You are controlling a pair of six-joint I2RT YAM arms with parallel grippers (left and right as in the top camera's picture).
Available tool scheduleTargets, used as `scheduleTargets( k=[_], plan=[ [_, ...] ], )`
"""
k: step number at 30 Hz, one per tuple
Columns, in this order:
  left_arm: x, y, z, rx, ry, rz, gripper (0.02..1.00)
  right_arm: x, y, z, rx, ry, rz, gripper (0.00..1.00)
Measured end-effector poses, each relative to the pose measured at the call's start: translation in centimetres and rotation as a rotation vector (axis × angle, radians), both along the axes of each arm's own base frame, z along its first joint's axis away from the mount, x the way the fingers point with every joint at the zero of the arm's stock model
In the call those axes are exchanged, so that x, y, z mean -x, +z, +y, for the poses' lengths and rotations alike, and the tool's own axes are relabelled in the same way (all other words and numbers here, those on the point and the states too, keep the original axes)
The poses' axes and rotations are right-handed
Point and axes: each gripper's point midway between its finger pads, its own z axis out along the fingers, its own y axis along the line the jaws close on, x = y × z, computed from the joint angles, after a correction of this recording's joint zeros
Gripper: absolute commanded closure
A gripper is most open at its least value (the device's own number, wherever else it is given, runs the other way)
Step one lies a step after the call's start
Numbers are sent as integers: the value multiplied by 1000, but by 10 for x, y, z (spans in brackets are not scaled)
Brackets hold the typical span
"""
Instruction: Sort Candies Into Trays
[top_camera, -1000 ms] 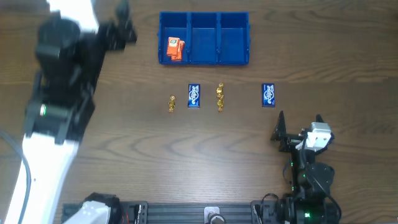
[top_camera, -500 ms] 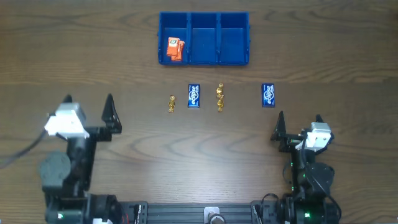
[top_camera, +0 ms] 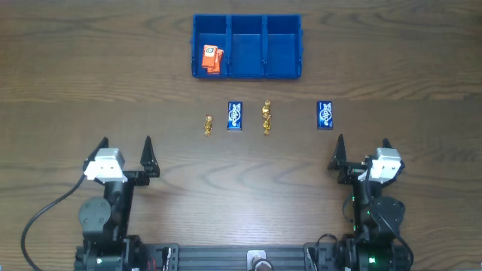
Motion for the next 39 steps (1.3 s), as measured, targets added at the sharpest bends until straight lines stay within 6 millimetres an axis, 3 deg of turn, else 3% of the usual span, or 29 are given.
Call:
scheduleTargets(
  k=[34,39],
  plan=[
    [2,-3,-3,2,-16,27,20,-1,-2,4,-32,18,25,1],
    [2,-2,-4,2,-21,24,20,-16,24,10,-77,47,221,1]
  ],
)
